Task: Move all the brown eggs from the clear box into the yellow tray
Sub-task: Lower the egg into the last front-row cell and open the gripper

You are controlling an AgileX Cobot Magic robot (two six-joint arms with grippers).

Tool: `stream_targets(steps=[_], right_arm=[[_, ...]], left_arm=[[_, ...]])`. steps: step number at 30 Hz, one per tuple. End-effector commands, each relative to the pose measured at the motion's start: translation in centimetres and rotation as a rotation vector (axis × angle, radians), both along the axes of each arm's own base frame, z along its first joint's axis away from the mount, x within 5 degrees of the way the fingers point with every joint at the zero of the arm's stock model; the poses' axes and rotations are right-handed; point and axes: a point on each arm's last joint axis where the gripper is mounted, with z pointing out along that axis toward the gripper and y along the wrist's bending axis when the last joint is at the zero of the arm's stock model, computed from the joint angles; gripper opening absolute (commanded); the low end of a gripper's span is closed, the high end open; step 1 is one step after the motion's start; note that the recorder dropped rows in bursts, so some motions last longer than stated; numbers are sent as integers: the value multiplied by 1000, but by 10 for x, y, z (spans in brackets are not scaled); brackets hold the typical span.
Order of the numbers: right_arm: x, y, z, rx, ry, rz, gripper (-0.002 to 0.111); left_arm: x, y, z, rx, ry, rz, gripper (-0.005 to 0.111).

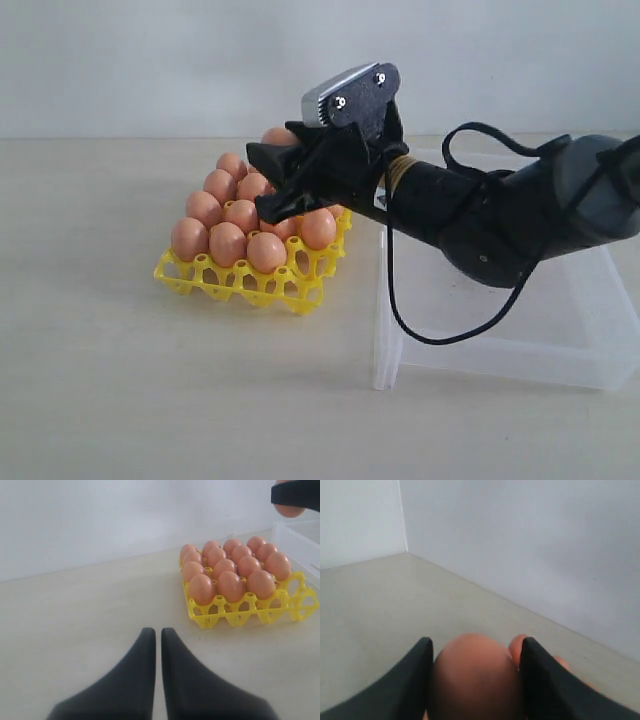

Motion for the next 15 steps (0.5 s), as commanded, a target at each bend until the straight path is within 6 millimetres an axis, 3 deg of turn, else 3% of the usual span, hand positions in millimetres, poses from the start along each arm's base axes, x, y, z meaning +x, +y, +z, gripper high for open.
stream_targets(steps=[1,9,15], right_arm=[[2,-6,-19,79,29,147,0],[17,-47,-44,204,190,271,0],[18,-48,-64,65,225,277,0]], left_arm=[[0,0,-1,1,-3,-5,4],[0,0,-1,1,-3,-5,4],[0,0,-1,1,-3,-5,4]])
